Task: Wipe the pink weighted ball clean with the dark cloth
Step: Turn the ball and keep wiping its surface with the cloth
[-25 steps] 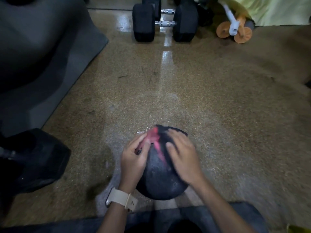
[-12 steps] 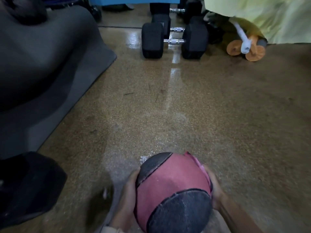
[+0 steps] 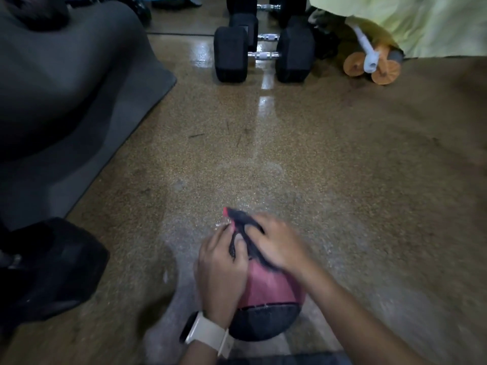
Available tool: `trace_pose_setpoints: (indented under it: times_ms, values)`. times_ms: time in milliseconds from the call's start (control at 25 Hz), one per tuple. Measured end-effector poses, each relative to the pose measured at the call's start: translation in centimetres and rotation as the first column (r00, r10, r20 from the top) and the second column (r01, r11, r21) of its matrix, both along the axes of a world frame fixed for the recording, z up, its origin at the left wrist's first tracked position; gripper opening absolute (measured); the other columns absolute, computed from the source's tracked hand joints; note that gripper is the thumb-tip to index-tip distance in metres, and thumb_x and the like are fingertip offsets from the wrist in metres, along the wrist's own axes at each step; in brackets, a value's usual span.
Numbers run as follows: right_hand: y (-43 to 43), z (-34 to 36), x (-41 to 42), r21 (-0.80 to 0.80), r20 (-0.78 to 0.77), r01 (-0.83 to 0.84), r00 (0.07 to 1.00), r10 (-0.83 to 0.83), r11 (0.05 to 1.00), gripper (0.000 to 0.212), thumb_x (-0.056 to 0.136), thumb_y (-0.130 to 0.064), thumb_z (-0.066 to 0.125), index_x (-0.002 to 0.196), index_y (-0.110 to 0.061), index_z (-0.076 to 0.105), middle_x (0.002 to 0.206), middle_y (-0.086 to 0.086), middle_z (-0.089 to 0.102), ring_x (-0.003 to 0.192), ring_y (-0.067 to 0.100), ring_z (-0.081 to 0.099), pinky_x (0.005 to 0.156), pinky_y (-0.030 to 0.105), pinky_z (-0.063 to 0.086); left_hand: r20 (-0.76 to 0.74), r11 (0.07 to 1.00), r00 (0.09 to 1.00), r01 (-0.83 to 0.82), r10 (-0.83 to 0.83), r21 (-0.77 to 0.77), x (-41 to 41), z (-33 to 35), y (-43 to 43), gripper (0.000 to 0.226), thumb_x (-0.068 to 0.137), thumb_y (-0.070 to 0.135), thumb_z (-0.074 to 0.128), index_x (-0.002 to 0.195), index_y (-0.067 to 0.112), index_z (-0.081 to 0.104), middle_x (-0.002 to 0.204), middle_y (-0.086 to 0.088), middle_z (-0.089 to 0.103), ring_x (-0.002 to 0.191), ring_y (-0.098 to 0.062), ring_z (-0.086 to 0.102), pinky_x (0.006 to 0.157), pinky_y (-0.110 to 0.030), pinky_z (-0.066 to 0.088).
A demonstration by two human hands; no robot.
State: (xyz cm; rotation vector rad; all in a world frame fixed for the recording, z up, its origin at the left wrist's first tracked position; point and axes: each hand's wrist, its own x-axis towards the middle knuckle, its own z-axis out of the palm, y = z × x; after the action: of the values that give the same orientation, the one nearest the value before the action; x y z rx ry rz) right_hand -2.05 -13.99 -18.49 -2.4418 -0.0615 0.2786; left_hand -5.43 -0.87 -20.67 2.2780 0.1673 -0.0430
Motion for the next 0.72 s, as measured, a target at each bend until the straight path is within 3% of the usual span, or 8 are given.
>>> trace_pose_setpoints:
  times_ms: [80, 240, 280, 360, 480, 560, 640, 720]
  values:
    - [-0.1, 0.1, 2.4, 0.000, -0.207, 0.089, 0.974, -0.088, 0.996, 0.038, 0.095, -0.041, 0.035, 0.117, -0.024, 0.061, 0.122, 0.007, 0.065, 0.111, 0.029, 0.058, 0.091, 0.040, 0.046, -0.034, 0.999, 0.999, -0.027, 0.028, 0.018, -0.4, 0.3, -0.3, 0.072, 0.086, 0.059, 0.023, 0.135, 0.027, 0.065, 0.144, 0.005, 0.061, 0.138, -0.022, 0.052, 0.111, -0.051, 0.043]
    - [2.8, 0.4, -6.7, -0.204, 0.183, 0.190, 0.971, -0.153, 0.960, 0.054, 0.094, -0.047, 0.022, 0.135, -0.026, 0.052, 0.143, 0.003, 0.051, 0.133, 0.028, 0.043, 0.111, 0.044, 0.027, -0.098, 0.997, 0.995, -0.041, 0.035, -0.059, 0.5, -0.1, 0.3, 0.072, 0.085, 0.057, 0.018, 0.131, 0.029, 0.066, 0.140, 0.006, 0.064, 0.134, -0.023, 0.055, 0.111, -0.049, 0.043]
    - [2.9, 0.8, -8.2, -0.217, 0.220, 0.169, 0.968, -0.121, 0.961, 0.054, 0.096, -0.046, 0.022, 0.139, -0.027, 0.048, 0.146, 0.003, 0.047, 0.137, 0.028, 0.038, 0.114, 0.045, 0.023, -0.089, 0.996, 0.996, -0.029, 0.021, -0.089, 0.6, -0.1, 0.6, 0.070, 0.087, 0.056, 0.020, 0.132, 0.028, 0.066, 0.140, 0.005, 0.065, 0.133, -0.023, 0.056, 0.111, -0.047, 0.044]
    - [2.3, 0.7, -6.7, -0.214, 0.146, 0.107, 0.986, -0.076, 0.971, 0.051, 0.097, -0.044, 0.023, 0.139, -0.027, 0.045, 0.146, 0.002, 0.045, 0.136, 0.027, 0.038, 0.113, 0.046, 0.027, -0.093, 0.996, 0.996, -0.016, 0.008, -0.085, 0.7, -0.3, 1.1, 0.064, 0.090, 0.055, 0.025, 0.133, 0.030, 0.065, 0.139, 0.007, 0.065, 0.130, -0.023, 0.058, 0.109, -0.046, 0.046]
    - [2.2, 0.9, -1.2, -0.185, -0.079, 0.162, 0.981, -0.179, 0.969, 0.047, 0.095, -0.044, 0.026, 0.129, -0.025, 0.052, 0.136, 0.006, 0.053, 0.125, 0.032, 0.049, 0.105, 0.045, 0.036, -0.110, 0.996, 0.993, -0.039, 0.031, -0.079, 0.3, -0.7, 1.2, 0.061, 0.090, 0.059, 0.026, 0.133, 0.036, 0.063, 0.140, 0.011, 0.064, 0.130, -0.021, 0.058, 0.107, -0.047, 0.048]
    - [3.2, 0.6, -3.4, -0.225, 0.049, 0.241, 0.970, -0.236, 0.944, 0.051, 0.094, -0.045, 0.023, 0.131, -0.025, 0.052, 0.139, 0.005, 0.052, 0.129, 0.031, 0.046, 0.111, 0.045, 0.029, -0.148, 0.994, 0.988, -0.063, 0.050, -0.087, 0.4, -0.5, 1.3, 0.061, 0.089, 0.060, 0.024, 0.132, 0.039, 0.062, 0.141, 0.010, 0.063, 0.132, -0.022, 0.057, 0.109, -0.049, 0.046]
    - [4.4, 0.6, -9.2, -0.245, 0.209, 0.234, 0.960, -0.185, 0.941, 0.053, 0.097, -0.045, 0.021, 0.142, -0.027, 0.044, 0.150, 0.002, 0.042, 0.140, 0.029, 0.034, 0.117, 0.041, 0.013, -0.174, 0.992, 0.984, -0.058, 0.037, -0.113, 0.5, -0.8, 1.6, 0.055, 0.093, 0.056, 0.028, 0.133, 0.040, 0.062, 0.143, 0.008, 0.062, 0.134, -0.024, 0.055, 0.111, -0.051, 0.044]
    - [4.1, 1.1, -11.1, -0.247, 0.207, 0.208, 0.965, -0.158, 0.947, 0.056, 0.097, -0.048, 0.018, 0.147, -0.031, 0.036, 0.156, -0.001, 0.033, 0.145, 0.028, 0.026, 0.117, 0.040, 0.008, -0.137, 0.990, 0.991, -0.023, 0.005, -0.137, 0.6, -0.8, 2.0, 0.050, 0.094, 0.049, 0.033, 0.133, 0.039, 0.063, 0.143, 0.009, 0.062, 0.134, -0.022, 0.055, 0.111, -0.050, 0.044]
